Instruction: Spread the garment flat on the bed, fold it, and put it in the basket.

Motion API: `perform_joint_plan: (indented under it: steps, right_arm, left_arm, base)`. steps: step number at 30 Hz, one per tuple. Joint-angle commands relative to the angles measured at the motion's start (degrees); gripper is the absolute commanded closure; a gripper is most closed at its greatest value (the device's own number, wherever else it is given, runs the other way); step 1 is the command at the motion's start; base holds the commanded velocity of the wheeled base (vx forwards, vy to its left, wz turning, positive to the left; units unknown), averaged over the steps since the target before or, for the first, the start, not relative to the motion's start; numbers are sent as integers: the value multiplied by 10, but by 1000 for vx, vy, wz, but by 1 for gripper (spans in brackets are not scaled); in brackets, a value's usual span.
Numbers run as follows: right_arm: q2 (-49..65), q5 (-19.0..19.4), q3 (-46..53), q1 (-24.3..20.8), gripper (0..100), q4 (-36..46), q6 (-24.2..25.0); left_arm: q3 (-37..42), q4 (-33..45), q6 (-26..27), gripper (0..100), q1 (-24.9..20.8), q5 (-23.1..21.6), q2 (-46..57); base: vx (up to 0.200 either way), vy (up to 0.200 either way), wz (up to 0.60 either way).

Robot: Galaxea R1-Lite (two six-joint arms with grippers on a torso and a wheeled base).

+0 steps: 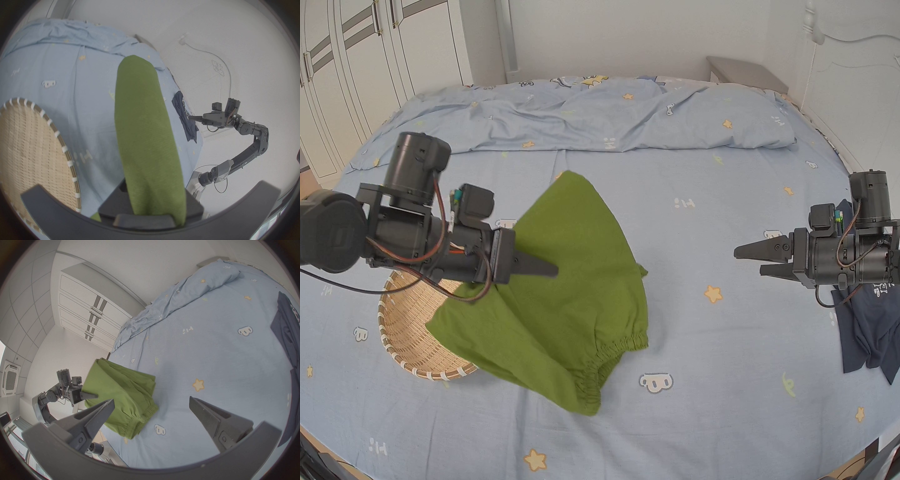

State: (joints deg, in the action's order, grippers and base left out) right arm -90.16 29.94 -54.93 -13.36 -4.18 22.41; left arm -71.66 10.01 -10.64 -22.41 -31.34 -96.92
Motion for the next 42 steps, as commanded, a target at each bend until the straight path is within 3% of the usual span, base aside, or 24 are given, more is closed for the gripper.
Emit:
perform_joint_plan:
  steps: [1, 6, 10, 16, 20, 29, 30, 35, 42]
  right_arm:
    - [0, -1, -3, 5, 0, 0, -1]
    - [0, 0, -4, 11, 0, -1, -1]
    - [2, 0, -3, 11, 0, -1, -1]
    - [5, 0, -4, 10, 0, -1, -1]
    - [13, 0, -2, 6, 0, 0, -1]
    - [28, 1, -1, 5, 0, 1, 0]
    - [30, 1, 1, 5, 0, 1, -1]
    - [42, 2, 2, 4, 0, 0, 0]
    - [52, 2, 6, 4, 0, 1, 0]
  left_arm:
    - [-8, -26, -3, 100, 16, 23, 49]
    - [-7, -76, -22, 100, 62, 81, 83]
    - [-9, -97, -65, 100, 103, 82, 110]
    - [-3, -95, -81, 100, 181, 77, 116]
    - [7, -94, -119, 100, 208, 78, 125]
    - [70, -92, -128, 100, 252, 76, 125]
    - [101, -97, -127, 100, 278, 76, 118]
    - [155, -101, -124, 100, 319, 74, 52]
    - [151, -108, -117, 100, 361, 77, -44]
  base:
    - [0, 0, 0]
    - [0, 0, 0]
    - [0, 0, 0]
    - [0, 0, 0]
    - [0, 0, 0]
    - [0, 0, 0]
    - [0, 0, 0]
    - [0, 0, 0]
    - [0, 0, 0]
